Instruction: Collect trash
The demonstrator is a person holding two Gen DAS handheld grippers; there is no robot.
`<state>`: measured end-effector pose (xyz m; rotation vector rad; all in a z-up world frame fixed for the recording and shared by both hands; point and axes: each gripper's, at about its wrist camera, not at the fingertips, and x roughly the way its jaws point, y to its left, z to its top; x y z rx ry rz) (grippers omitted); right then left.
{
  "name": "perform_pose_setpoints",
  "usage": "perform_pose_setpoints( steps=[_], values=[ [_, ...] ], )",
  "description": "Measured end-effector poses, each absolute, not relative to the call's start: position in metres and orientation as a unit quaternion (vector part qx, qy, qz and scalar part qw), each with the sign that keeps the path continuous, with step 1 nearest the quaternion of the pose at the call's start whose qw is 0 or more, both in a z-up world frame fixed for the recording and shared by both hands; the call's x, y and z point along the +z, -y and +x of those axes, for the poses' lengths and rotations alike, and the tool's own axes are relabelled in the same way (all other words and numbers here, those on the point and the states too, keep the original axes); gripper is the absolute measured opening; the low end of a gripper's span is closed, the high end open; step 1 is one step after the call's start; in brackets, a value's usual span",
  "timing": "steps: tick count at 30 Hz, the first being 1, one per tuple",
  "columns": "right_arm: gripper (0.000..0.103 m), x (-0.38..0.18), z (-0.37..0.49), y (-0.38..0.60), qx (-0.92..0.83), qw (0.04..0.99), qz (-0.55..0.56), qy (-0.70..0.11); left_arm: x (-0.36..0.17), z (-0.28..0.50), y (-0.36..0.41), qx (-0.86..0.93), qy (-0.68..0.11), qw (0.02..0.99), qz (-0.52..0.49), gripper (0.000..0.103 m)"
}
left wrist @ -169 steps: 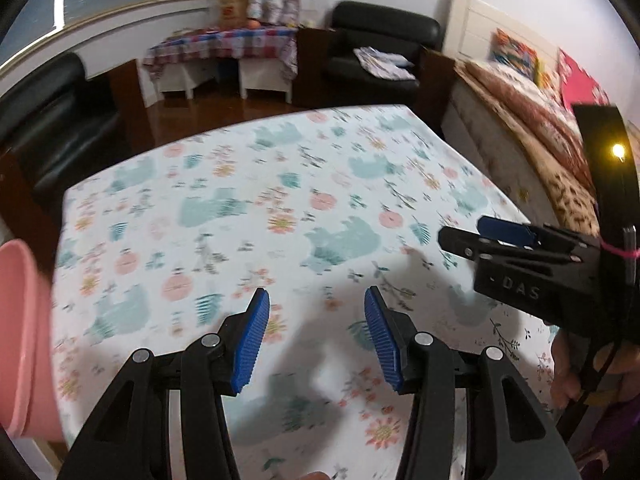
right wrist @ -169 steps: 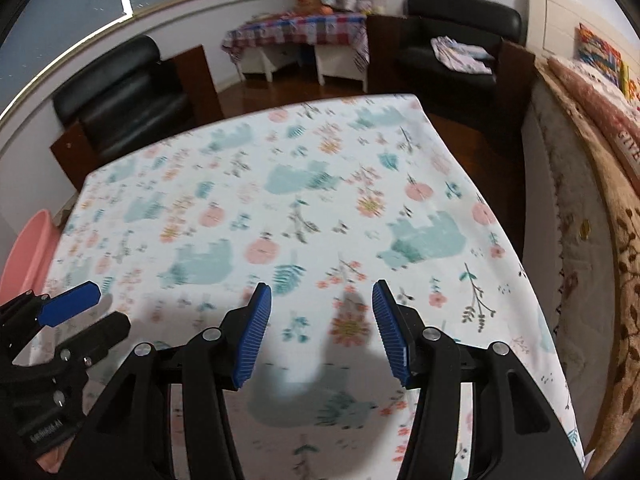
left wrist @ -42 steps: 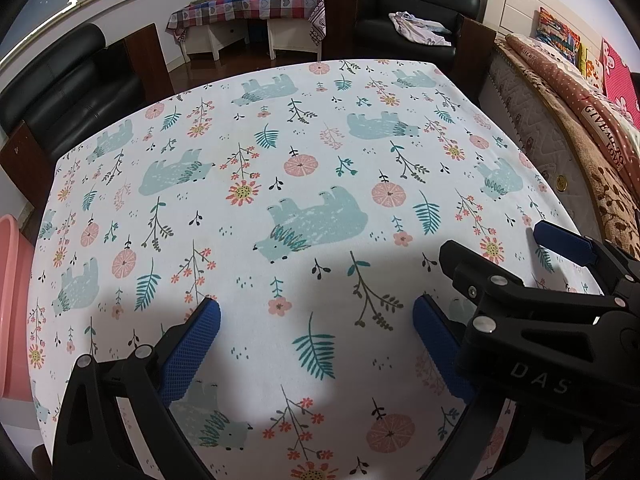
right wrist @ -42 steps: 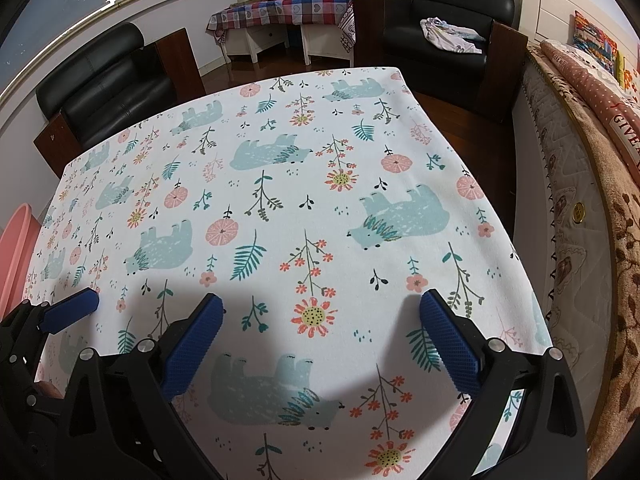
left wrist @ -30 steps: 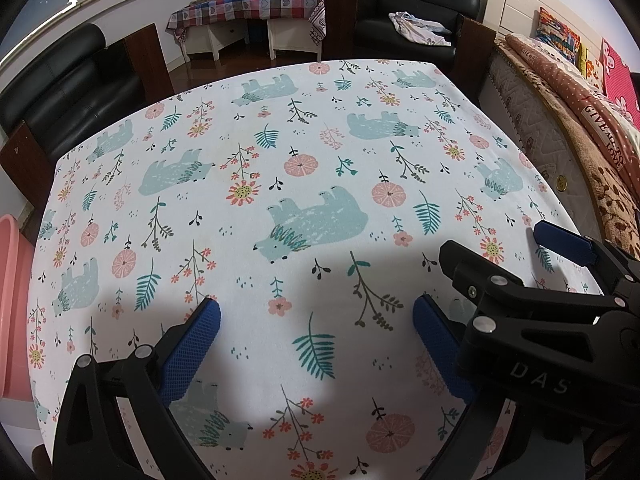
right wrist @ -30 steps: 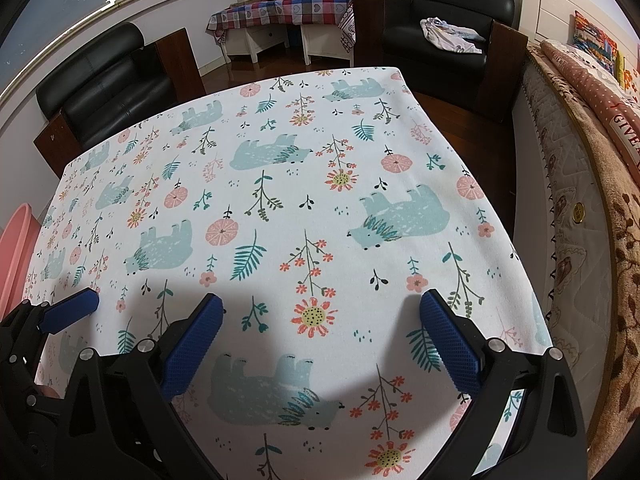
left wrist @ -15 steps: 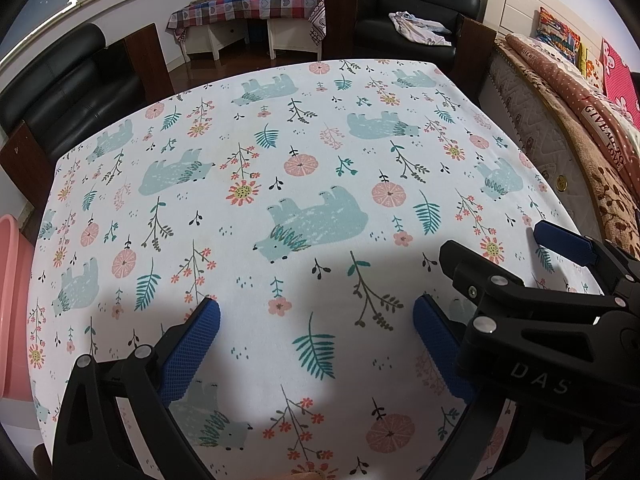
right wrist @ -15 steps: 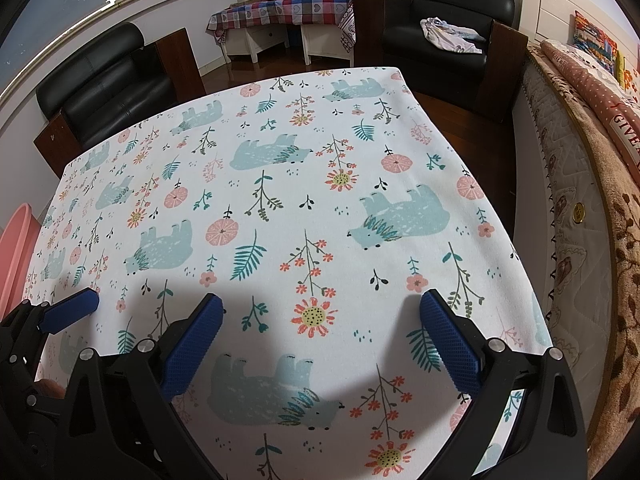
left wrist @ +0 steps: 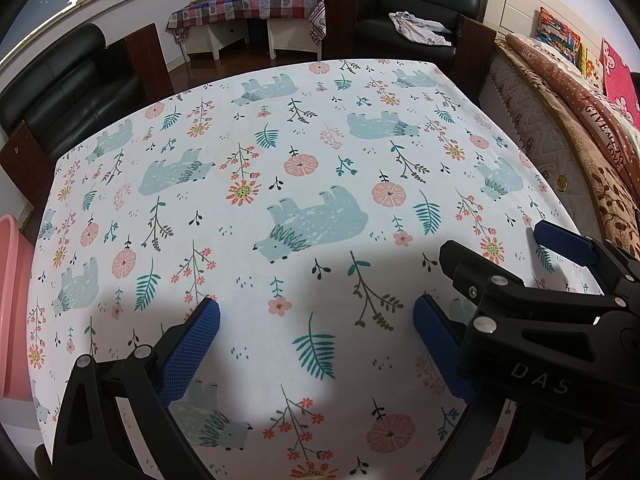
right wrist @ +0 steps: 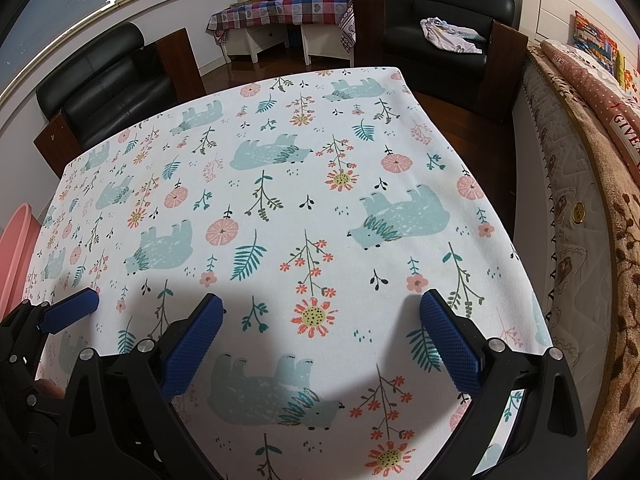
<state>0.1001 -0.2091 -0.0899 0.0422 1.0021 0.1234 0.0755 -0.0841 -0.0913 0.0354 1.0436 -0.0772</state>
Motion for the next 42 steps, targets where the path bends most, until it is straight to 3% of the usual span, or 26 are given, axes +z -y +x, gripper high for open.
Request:
perform_pose_setpoints(
  steps=[42],
  values=[
    [0.1, -0.09, 0.1, 0.2089, 0.059, 0.875, 0.02, -0.48, -0.0939, 0.0789, 0.0833, -0.036, -0.499, 0.865, 0.017, 0.099]
  ],
)
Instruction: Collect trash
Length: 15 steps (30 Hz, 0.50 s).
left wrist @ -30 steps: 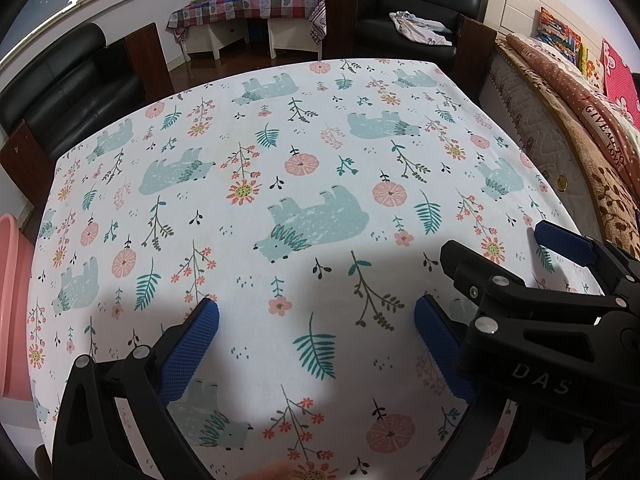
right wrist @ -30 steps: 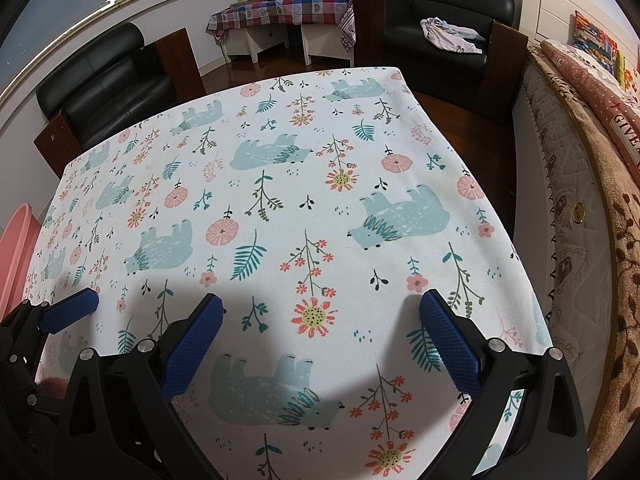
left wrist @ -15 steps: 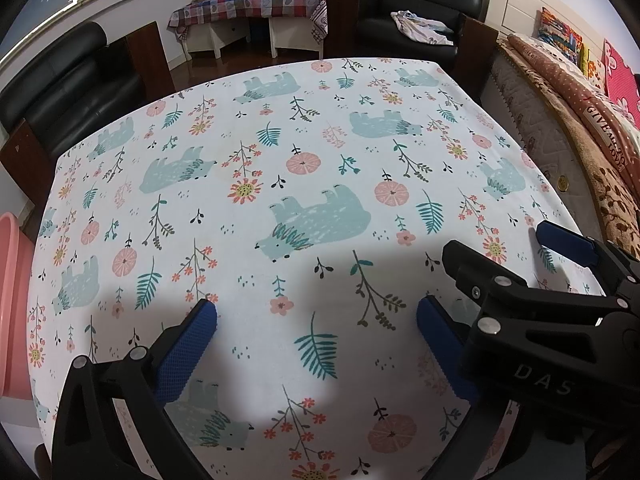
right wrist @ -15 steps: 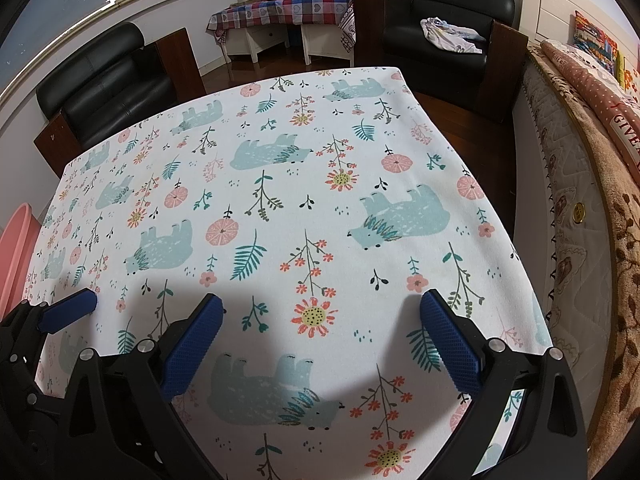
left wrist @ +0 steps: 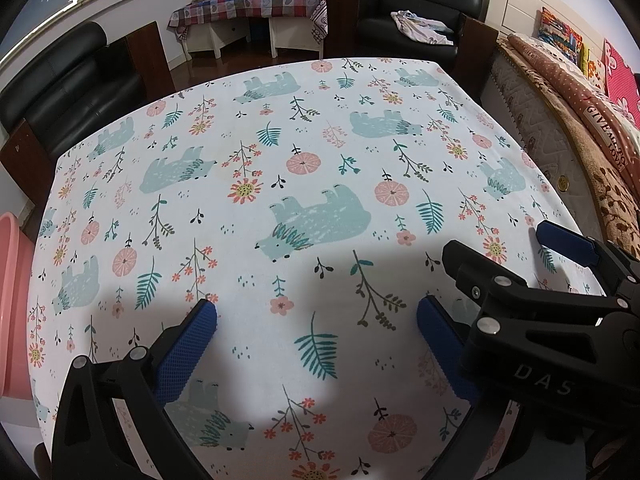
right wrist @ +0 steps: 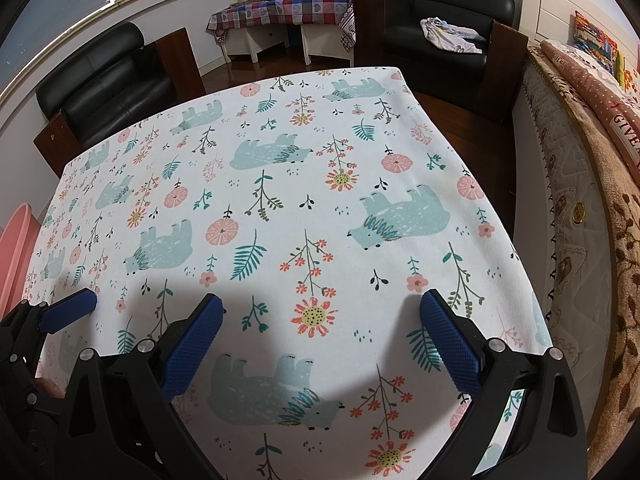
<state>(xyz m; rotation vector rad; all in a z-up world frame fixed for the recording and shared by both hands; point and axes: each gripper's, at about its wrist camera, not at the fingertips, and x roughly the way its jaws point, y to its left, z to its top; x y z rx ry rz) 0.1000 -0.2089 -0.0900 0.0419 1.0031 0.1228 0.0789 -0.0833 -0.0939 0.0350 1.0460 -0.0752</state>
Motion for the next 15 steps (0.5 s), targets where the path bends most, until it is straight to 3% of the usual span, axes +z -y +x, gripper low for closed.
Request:
perform_pose_setpoints(
  steps=[15],
  values=[
    [0.1, -0.0897, 0.1005, 0.2087, 0.059, 0.875, 0.02, -0.481, -0.0937, 0.0791, 0.0832, -0.036, -0.5, 0.865, 0.016, 0.099]
  ],
)
